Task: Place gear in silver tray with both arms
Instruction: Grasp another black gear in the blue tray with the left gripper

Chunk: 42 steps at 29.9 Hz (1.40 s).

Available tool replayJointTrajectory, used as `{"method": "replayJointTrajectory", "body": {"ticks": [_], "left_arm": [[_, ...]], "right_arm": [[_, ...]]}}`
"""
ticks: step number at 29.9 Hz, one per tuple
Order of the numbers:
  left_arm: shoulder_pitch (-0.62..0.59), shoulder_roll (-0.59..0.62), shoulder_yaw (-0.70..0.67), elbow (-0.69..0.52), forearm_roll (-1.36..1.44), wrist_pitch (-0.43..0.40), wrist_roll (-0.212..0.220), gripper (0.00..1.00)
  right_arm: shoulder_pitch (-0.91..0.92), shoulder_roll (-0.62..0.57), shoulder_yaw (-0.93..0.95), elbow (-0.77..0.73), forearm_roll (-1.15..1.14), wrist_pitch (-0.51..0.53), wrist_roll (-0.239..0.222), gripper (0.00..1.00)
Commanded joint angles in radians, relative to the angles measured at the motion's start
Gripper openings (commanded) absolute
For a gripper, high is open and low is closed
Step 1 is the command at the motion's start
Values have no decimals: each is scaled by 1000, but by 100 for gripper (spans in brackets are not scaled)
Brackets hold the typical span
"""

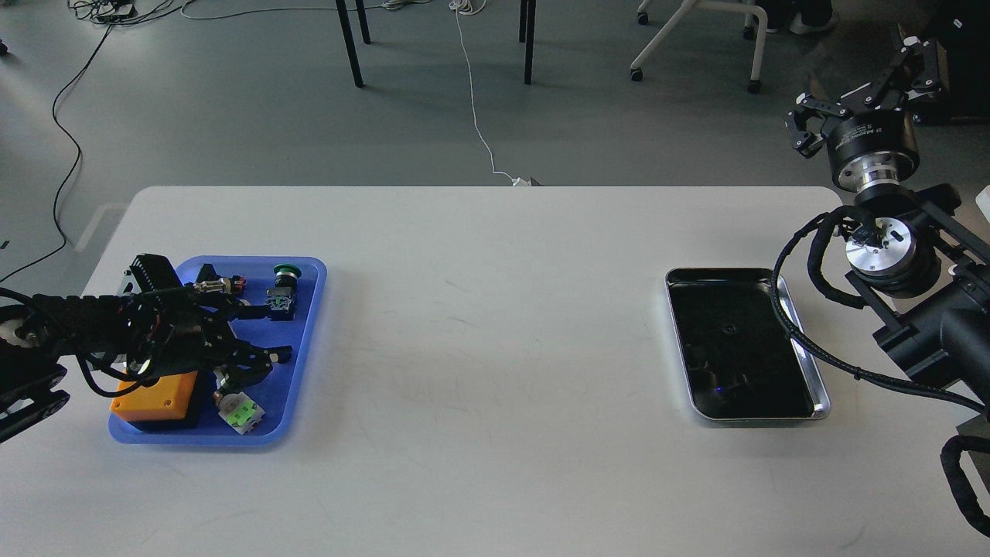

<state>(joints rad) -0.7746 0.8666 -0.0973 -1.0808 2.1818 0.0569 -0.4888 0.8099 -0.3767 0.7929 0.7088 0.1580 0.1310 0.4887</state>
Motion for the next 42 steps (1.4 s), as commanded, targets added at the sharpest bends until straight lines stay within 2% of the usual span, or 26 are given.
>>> {"method": "replayJointTrajectory", "body": {"ticks": [1, 4, 8, 12, 17, 23, 36, 42], "left_arm": [[-17, -8, 11, 5, 0, -3, 0, 66], [-46, -35, 14, 7, 0, -17, 0, 66], [-124, -49, 27, 9, 0, -97, 0, 66], [-196, -49, 83, 7, 0, -98, 0, 66], [-326, -96, 230, 7, 0, -106, 0, 66], [-498, -155, 476, 10, 0, -114, 0, 66], [-512, -153, 591, 1, 0, -108, 0, 66], [-505, -156, 602, 1, 0, -101, 0, 66]], "right_arm": [[0, 4, 0, 0, 0, -1, 0, 99], [0, 5, 0, 0, 0, -1, 0, 99], [0, 5, 0, 1, 0, 1, 0, 99], [0, 5, 0, 0, 0, 1, 0, 99], [0, 7, 0, 0, 0, 6, 0, 99], [2, 9, 12, 0, 0, 24, 0, 99], [2, 9, 25, 0, 0, 30, 0, 99], [2, 9, 25, 0, 0, 32, 0, 99]]}}
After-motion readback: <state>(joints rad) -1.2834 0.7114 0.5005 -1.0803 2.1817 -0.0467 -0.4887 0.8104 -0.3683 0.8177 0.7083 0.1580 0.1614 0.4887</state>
